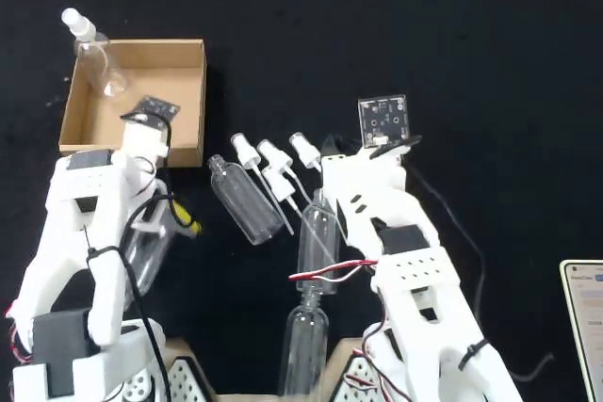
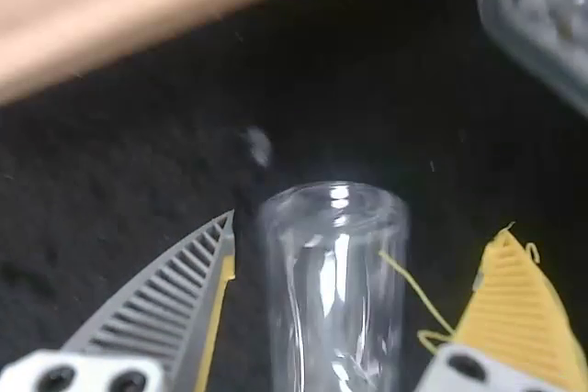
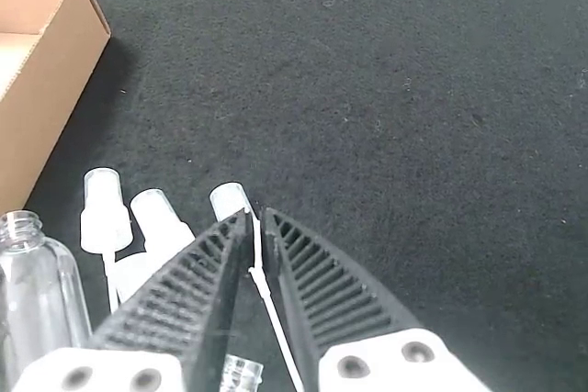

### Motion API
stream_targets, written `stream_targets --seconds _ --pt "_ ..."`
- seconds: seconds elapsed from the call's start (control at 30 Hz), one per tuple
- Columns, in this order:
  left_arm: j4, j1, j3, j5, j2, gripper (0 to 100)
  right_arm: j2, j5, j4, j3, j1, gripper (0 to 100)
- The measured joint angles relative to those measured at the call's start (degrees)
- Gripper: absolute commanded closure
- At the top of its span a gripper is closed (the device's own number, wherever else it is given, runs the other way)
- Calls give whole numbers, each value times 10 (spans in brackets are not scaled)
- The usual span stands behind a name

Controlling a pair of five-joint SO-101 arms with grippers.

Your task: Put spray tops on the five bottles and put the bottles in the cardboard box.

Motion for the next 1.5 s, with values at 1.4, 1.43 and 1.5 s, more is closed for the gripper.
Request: stream_targets --seconds 1.4,1.43,1.5 --pt "33 -244 128 -360 -149 605 0 0 0 0 0 983" --pt "20 -255 128 -360 -149 605 0 0 0 0 0 983" --pt "4 -277 128 -360 -149 605 0 0 0 0 0 983"
